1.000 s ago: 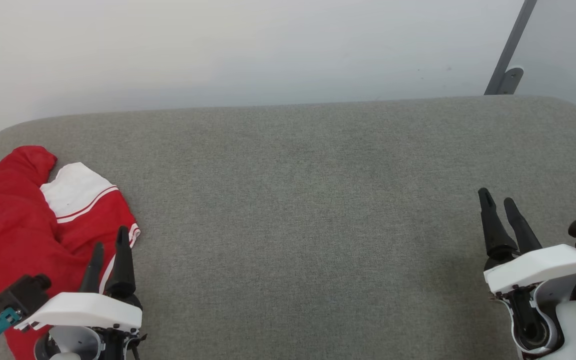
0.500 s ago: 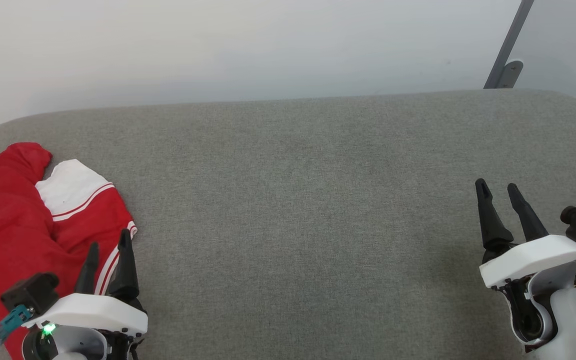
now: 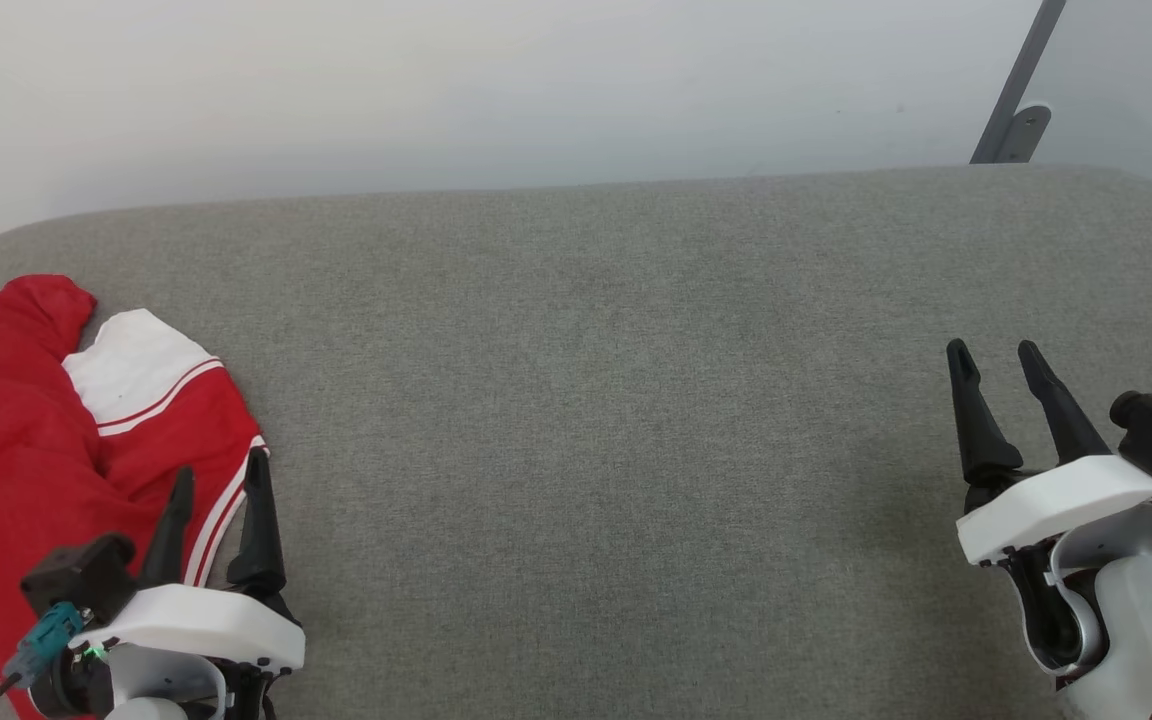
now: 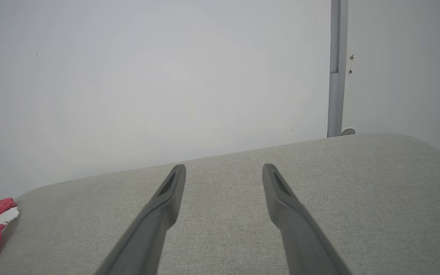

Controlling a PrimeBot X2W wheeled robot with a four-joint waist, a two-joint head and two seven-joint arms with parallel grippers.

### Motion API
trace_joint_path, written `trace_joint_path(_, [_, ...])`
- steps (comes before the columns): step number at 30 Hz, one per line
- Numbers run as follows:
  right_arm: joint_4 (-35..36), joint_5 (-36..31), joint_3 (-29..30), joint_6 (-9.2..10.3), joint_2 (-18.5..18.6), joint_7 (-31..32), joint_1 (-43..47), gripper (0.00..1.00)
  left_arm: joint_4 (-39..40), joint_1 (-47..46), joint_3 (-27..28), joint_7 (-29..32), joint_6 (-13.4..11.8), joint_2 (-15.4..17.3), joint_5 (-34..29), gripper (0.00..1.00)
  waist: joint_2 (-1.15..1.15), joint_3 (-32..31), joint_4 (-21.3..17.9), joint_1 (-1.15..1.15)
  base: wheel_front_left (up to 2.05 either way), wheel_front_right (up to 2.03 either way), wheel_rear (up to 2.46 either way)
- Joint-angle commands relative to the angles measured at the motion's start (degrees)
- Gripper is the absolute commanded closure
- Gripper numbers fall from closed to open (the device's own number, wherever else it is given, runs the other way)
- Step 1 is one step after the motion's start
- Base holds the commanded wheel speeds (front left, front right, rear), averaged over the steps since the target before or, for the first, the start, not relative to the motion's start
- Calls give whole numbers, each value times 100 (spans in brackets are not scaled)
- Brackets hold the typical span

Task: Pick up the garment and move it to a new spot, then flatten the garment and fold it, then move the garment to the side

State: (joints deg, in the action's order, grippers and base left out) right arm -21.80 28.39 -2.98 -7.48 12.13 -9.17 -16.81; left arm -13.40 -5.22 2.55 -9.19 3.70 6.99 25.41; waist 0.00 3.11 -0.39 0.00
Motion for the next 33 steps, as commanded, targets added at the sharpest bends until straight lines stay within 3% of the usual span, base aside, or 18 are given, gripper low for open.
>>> trace_joint_path(1, [39, -130, -21, -1, 35, -86, -85, 0, 82, 1, -11, -74, -1, 8, -202, 0, 0, 15, 6, 0, 0, 0, 0])
trace_joint_path(33, [149, -928, 117, -2, 188, -468, 160, 0, -21, 74, 66, -456, 146, -109, -1683, 0, 0, 99, 79, 0, 0, 0, 0])
